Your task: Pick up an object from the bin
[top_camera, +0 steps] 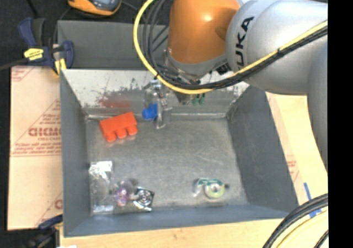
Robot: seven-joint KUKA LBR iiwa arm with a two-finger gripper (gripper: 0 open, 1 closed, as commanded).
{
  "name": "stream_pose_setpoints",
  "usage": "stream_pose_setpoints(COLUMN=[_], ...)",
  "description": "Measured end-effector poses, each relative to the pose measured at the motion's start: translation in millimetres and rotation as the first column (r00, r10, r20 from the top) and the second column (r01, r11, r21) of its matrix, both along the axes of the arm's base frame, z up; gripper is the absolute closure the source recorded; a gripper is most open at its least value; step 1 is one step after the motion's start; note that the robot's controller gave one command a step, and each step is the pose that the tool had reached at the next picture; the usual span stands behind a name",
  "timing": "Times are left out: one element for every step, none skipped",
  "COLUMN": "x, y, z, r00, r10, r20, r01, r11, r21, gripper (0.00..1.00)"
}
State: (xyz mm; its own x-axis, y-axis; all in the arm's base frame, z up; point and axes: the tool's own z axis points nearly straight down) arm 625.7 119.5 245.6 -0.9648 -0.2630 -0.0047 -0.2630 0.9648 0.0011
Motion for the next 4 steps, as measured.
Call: stream_pose_setpoints(x=[0.0,0.0,0.0,0.0], y=[0.0,0.0,0.0,-0.1], z=[0.0,0.0,0.0,0.0], r00=[1.0,1.0,1.0,1.0], r10=[0.0,-0.001,-0.001,-0.001], r20=[0.0,0.0,0.0,0.0], r01=[0.0,0.001,0.001,0.001], r11=[1.0,1.0,1.0,1.0], r21=[0.0,0.0,0.0,0.0], gripper=[1.0,1.0,1.0,1.0])
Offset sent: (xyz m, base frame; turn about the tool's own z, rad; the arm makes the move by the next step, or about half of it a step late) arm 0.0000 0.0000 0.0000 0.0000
